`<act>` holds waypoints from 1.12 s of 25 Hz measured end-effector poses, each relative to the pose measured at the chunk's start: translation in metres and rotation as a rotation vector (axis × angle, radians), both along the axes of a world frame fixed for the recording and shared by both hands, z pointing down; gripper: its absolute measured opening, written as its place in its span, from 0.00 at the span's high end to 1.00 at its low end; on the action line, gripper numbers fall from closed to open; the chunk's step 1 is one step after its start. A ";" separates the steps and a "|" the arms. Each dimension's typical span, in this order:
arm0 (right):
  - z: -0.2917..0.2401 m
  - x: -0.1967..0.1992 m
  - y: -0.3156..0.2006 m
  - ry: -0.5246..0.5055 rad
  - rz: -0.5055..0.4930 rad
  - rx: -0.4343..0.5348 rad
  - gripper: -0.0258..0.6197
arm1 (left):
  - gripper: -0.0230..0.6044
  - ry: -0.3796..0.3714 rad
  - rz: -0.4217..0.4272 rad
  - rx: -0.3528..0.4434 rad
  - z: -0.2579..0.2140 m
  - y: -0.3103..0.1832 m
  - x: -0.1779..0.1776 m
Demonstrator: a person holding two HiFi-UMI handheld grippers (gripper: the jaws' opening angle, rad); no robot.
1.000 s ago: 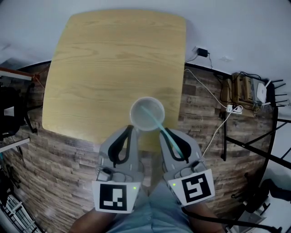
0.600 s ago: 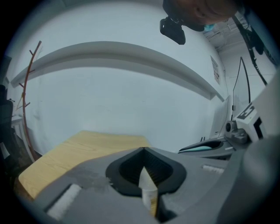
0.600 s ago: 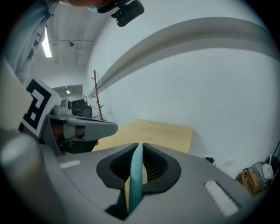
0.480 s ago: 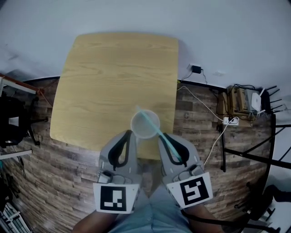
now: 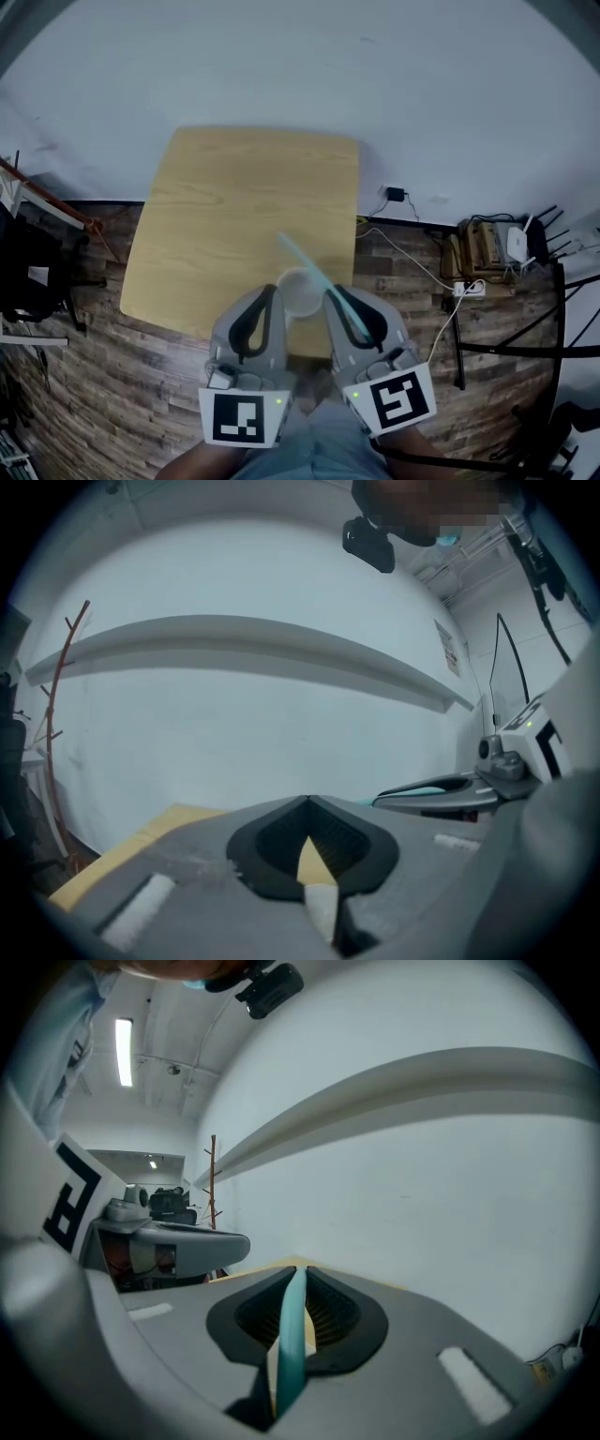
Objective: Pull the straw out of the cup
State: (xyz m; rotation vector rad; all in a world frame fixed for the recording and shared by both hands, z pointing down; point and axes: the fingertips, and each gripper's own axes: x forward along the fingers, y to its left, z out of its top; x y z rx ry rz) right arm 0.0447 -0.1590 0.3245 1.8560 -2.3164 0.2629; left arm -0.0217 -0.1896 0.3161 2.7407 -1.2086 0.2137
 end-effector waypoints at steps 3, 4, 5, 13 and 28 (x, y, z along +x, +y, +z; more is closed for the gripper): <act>-0.019 0.000 -0.004 0.010 0.000 0.047 0.90 | 0.93 0.025 0.000 0.040 -0.018 -0.001 0.001; -0.025 0.000 -0.006 0.012 0.001 0.060 0.90 | 0.93 0.033 0.001 0.051 -0.023 -0.001 0.002; -0.032 0.000 -0.007 0.015 0.001 0.074 0.90 | 0.93 0.042 0.002 0.062 -0.029 -0.001 0.002; -0.082 -0.005 -0.013 0.055 -0.006 0.209 0.90 | 0.93 0.090 -0.020 0.163 -0.073 -0.009 -0.004; -0.102 -0.010 -0.021 0.085 -0.006 0.275 0.90 | 0.93 0.089 -0.006 0.210 -0.087 -0.013 -0.004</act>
